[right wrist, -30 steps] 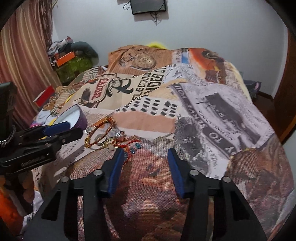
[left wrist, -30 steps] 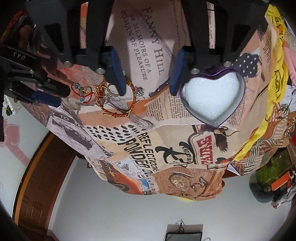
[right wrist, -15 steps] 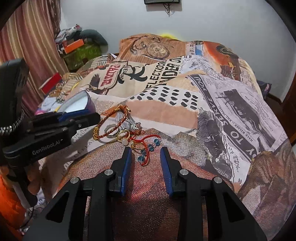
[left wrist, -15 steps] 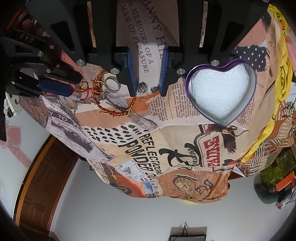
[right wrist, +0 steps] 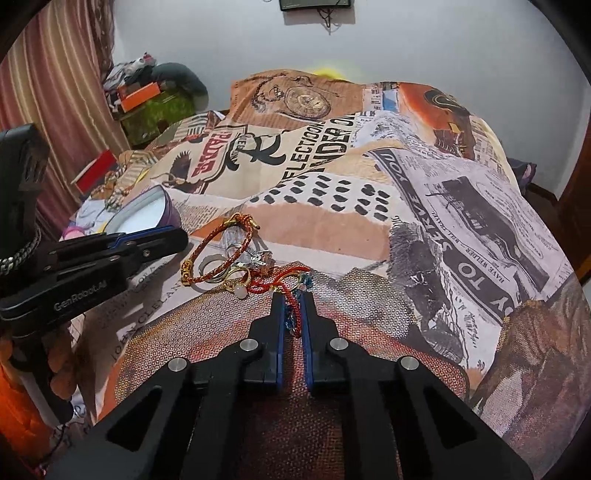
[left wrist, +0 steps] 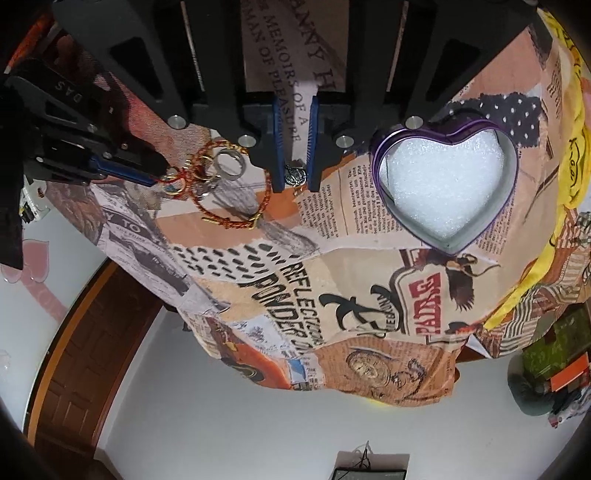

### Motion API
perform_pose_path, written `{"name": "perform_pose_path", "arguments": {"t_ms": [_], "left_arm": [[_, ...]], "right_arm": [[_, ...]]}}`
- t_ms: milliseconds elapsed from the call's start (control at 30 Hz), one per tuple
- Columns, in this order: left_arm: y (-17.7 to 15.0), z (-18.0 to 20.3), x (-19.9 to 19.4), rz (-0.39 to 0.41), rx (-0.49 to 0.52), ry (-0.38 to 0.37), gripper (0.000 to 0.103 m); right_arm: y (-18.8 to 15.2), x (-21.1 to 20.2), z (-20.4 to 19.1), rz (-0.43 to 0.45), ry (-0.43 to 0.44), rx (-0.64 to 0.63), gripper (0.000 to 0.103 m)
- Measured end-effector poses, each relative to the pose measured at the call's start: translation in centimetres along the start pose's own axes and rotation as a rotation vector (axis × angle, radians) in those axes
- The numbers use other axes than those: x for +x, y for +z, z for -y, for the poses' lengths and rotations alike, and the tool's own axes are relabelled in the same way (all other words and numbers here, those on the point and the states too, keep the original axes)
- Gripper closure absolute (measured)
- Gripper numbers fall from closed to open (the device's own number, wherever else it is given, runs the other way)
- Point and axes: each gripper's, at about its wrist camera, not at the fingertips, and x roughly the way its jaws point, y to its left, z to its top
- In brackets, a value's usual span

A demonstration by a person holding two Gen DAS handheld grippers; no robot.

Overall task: Organize jewelry
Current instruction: 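Carry the charm with the left tool while the right tool carries the bracelet to the heart tin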

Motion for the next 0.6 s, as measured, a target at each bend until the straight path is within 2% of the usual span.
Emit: {"name": "perform_pose_path", "arguments": {"t_ms": [600], "left_arm": [[0.9, 1.5, -5.7, 0.111, 0.032, 0.001, 0.093]], "right_arm": [[1.5, -4.6, 0.1, 0.127, -0.036, 0.037, 0.096]]}}
